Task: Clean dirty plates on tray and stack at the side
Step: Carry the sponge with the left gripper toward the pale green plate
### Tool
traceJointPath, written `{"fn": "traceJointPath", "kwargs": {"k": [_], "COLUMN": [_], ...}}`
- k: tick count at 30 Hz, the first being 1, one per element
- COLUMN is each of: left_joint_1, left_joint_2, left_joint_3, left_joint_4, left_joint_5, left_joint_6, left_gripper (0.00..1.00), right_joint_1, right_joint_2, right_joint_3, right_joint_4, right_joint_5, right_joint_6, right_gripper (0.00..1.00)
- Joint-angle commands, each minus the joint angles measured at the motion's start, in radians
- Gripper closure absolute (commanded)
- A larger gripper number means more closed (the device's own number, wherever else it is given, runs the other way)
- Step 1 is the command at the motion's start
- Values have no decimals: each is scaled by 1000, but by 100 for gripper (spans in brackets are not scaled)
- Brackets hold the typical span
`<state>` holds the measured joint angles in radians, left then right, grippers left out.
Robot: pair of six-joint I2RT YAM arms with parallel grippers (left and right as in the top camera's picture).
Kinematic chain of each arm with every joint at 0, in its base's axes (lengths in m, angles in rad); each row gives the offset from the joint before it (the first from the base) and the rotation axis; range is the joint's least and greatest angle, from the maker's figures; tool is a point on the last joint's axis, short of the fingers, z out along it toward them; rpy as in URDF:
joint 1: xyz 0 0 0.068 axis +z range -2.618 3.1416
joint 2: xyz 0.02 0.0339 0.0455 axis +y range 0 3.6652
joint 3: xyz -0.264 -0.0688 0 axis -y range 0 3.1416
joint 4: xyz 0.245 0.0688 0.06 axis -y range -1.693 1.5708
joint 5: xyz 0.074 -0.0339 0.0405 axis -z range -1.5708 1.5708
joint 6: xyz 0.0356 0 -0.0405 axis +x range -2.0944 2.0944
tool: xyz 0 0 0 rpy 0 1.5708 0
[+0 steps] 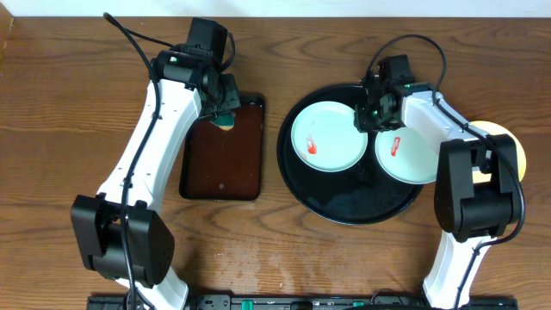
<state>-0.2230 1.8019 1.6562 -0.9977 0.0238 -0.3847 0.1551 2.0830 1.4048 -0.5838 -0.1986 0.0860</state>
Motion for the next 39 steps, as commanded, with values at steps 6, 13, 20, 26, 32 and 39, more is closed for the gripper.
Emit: {"fn": "traceJointPath", "kwargs": {"k": [6, 13, 20, 26, 32, 39], "left_joint_1": [2, 2, 2, 2, 2, 2], "left_joint_2": [8, 8, 8, 8, 8, 8], "left_joint_3": [-13, -13, -13, -13, -13, -13], "left_joint_4": [-3, -3, -7, -8, -14, -14], "left_joint_5": [-2, -2, -2, -2, -2, -2], "left_joint_6": [17, 17, 17, 17, 17, 17], "left_gripper": [92, 92, 92, 92, 92, 92], "right_joint_1": [6, 8, 8, 10, 12, 20], "right_joint_2": [-24, -50, -66, -68, -68, -68], "right_joint_3": [2, 5, 5, 5, 4, 4], "right_joint_4": [-39, -40, -71, -84, -131, -135], "right_joint_5": [7, 7, 7, 8, 14, 15], "right_joint_6": [-6, -6, -8, -32, -57, -58], "right_gripper": [76, 75, 78, 80, 90, 96]}}
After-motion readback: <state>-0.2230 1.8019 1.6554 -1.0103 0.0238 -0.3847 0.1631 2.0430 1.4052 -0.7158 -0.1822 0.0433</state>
